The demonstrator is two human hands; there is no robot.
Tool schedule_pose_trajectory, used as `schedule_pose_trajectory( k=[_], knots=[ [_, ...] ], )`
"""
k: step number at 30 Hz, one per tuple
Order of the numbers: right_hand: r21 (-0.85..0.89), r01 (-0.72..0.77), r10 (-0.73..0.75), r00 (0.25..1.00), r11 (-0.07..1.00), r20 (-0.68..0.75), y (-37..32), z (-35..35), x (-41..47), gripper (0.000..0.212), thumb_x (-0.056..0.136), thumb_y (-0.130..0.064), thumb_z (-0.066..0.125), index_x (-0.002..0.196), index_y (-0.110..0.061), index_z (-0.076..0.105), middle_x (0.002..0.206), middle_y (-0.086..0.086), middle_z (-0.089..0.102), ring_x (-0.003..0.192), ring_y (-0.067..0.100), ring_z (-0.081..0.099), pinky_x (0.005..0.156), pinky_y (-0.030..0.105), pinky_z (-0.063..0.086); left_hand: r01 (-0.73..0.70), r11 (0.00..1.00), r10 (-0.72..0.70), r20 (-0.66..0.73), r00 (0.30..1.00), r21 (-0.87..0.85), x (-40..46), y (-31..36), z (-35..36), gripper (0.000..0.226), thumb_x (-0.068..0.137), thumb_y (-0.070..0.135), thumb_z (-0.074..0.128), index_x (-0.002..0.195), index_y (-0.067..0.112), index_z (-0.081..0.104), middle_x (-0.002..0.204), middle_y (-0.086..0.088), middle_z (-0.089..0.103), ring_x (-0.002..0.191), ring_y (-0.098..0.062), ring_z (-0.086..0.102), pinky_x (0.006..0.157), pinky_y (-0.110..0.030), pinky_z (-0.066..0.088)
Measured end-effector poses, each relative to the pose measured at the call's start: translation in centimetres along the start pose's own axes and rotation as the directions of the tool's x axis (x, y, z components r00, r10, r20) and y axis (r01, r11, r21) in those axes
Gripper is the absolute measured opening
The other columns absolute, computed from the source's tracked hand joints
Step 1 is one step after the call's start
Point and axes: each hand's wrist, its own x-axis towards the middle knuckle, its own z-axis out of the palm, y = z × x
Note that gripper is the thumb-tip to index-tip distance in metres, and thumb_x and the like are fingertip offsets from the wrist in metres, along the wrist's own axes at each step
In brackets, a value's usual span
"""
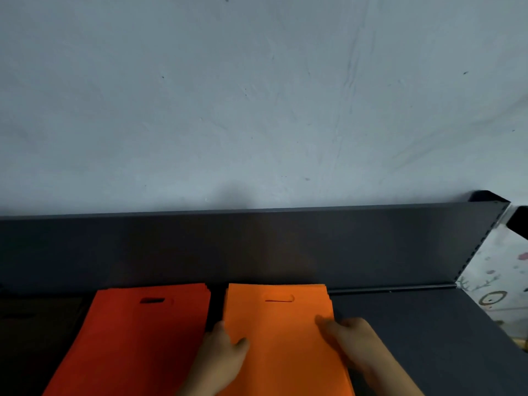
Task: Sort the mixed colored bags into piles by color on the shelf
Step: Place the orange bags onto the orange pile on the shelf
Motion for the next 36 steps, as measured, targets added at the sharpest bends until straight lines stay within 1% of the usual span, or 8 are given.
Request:
schedule_pose_trajectory(
  k=[7, 11, 14, 18, 24, 28, 32, 36],
  knots=[
    [0.085, -0.033, 0.029, 0.998, 0.996, 0.047, 0.2, 0.1, 0.3, 0.039, 0.084, -0.040, 0.083, 0.105, -0.007, 0.079, 0.097, 0.014, 0.082, 0.091, 0.031, 0.078, 0.092, 0.046, 0.062, 0.073, 0.978, -0.080, -0.025, 0.997, -0.197, 0.8, 0.7, 0.1, 0.014, 0.088, 0.027, 0.074, 0.086, 0.013, 0.071, 0.082, 0.001, 0.073, 0.073, -0.011, 0.067, 0.068, -0.023, 0.053],
    [0.134, -0.062, 0.038, 0.984, 0.989, 0.173, 0.3, 0.3, -0.2, 0.039, 0.081, -0.039, 0.087, 0.112, -0.018, 0.077, 0.098, 0.003, 0.084, 0.097, 0.027, 0.079, 0.094, 0.046, 0.060, 0.058, 0.962, -0.063, -0.011, 0.998, -0.268, 1.0, 0.4, 1.6, 0.019, 0.085, 0.020, 0.075, 0.103, 0.016, 0.071, 0.097, 0.003, 0.074, 0.085, -0.011, 0.068, 0.080, -0.027, 0.051],
    [0.233, 0.009, -0.046, 0.987, 0.973, 0.156, 0.4, 0.9, -0.8, 0.036, 0.086, -0.032, 0.084, 0.118, -0.019, 0.074, 0.098, 0.000, 0.084, 0.096, 0.025, 0.080, 0.097, 0.049, 0.059, 0.032, 0.975, -0.047, -0.067, 0.997, -0.218, 0.5, 0.8, 2.1, 0.034, 0.087, 0.025, 0.073, 0.114, 0.015, 0.054, 0.103, 0.001, 0.063, 0.090, -0.018, 0.061, 0.080, -0.027, 0.043],
    [0.426, 0.098, -0.172, 0.975, 0.899, 0.140, -0.8, 0.5, -2.5, 0.044, 0.086, -0.021, 0.086, 0.127, -0.017, 0.070, 0.108, 0.008, 0.083, 0.098, 0.031, 0.080, 0.099, 0.056, 0.058, -0.053, 0.954, 0.031, -0.080, 0.996, -0.295, 0.0, 1.3, 0.7, 0.031, 0.085, 0.024, 0.073, 0.112, 0.017, 0.059, 0.104, 0.001, 0.066, 0.099, -0.021, 0.066, 0.080, -0.028, 0.044],
    [0.547, 0.284, -0.402, 0.910, 0.787, 0.105, -4.6, -3.2, -5.7, 0.043, 0.088, -0.022, 0.080, 0.129, -0.020, 0.068, 0.118, 0.009, 0.081, 0.107, 0.032, 0.078, 0.096, 0.055, 0.059, -0.423, 0.757, 0.283, -0.334, 0.899, -0.498, -2.9, 2.9, -3.8, 0.049, 0.066, 0.034, 0.077, 0.113, 0.035, 0.063, 0.104, -0.001, 0.075, 0.095, -0.016, 0.071, 0.083, -0.034, 0.052],
    [0.496, 0.454, -0.526, 0.850, 0.740, 0.007, -5.5, -3.1, -6.8, 0.039, 0.084, -0.026, 0.089, 0.120, -0.025, 0.074, 0.114, 0.002, 0.082, 0.104, 0.022, 0.079, 0.086, 0.038, 0.062, -0.518, 0.674, 0.360, -0.379, 0.853, -0.527, -4.0, 3.6, -3.4, 0.059, 0.070, 0.034, 0.081, 0.126, 0.033, 0.059, 0.116, 0.009, 0.073, 0.107, -0.008, 0.069, 0.100, -0.039, 0.052],
    [0.501, 0.483, -0.512, 0.854, 0.719, -0.088, -5.3, -0.5, -7.2, 0.056, 0.068, -0.051, 0.092, 0.115, -0.027, 0.075, 0.106, -0.005, 0.083, 0.096, 0.016, 0.080, 0.075, 0.029, 0.061, -0.547, 0.589, 0.385, -0.389, 0.837, -0.595, -5.0, 4.4, -1.9, 0.069, 0.083, 0.019, 0.084, 0.138, 0.037, 0.048, 0.124, 0.022, 0.068, 0.114, 0.001, 0.065, 0.093, -0.016, 0.050],
    [0.505, 0.535, -0.521, 0.833, 0.677, -0.184, -5.2, -1.1, -6.9, 0.041, 0.078, -0.037, 0.092, 0.110, -0.017, 0.075, 0.098, -0.003, 0.084, 0.088, 0.016, 0.081, 0.066, 0.027, 0.062, -0.591, 0.557, 0.368, -0.464, 0.806, -0.584, -5.1, 4.3, -3.4, 0.047, 0.082, 0.032, 0.079, 0.122, 0.050, 0.061, 0.119, 0.017, 0.072, 0.109, -0.003, 0.068, 0.091, -0.030, 0.049]
  ],
)
